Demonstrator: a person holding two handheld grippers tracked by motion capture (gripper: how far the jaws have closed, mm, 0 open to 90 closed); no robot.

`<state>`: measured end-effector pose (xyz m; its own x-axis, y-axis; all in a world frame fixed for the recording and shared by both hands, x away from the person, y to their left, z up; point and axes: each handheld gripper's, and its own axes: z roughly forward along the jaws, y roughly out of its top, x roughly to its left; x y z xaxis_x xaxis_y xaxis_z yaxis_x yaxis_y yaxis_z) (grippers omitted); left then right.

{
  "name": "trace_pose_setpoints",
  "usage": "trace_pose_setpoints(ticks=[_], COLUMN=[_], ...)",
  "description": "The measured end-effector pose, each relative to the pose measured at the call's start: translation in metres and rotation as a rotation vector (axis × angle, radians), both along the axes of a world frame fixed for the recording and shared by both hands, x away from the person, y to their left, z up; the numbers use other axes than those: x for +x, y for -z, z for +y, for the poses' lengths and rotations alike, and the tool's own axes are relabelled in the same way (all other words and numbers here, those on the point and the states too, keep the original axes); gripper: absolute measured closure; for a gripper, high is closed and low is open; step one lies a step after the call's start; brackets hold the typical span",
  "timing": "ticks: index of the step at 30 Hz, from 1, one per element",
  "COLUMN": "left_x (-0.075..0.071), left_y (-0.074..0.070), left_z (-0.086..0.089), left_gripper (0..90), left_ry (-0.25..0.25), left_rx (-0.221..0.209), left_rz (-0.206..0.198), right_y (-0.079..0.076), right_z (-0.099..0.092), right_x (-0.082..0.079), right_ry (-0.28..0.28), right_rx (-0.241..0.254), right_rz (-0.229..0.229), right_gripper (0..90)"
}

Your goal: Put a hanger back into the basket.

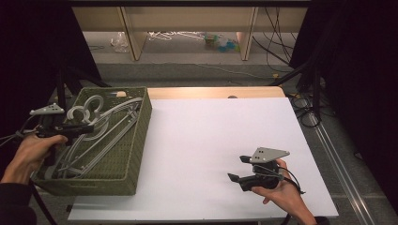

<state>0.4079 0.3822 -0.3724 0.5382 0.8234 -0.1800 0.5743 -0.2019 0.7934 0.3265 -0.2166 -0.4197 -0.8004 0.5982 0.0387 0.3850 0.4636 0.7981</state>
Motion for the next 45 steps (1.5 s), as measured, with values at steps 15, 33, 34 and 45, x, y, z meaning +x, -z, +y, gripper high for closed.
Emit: trace_pose_setpoints(ticks=[15,33,34,45], left_x=[0.003,0.008,0.009,0.015], left_y=[0.029,0.037,0.037,0.039], left_z=[0.011,0.009,0.009,0.010], left_gripper=[75.5,67.0,66.3,61.0], left_ry=[-0.143,-0.305,-0.301,-0.379], left_rx=[0.018,0.128,0.144,0.228], left_rz=[0.096,0.088,0.089,0.133], right_y=[0.002,0.002,0.002,0.002], right_z=[0.002,0.001,0.001,0.001], right_x=[0.000,0.000,0.000,0.000], right_ry=[-0.010,-0.001,-0.001,0.003], right_rx=[-0.003,0.002,0.002,-0.001], right_rz=[0.007,0.005,0.005,0.006], right_gripper=[24.6,24.3,24.3,24.5])
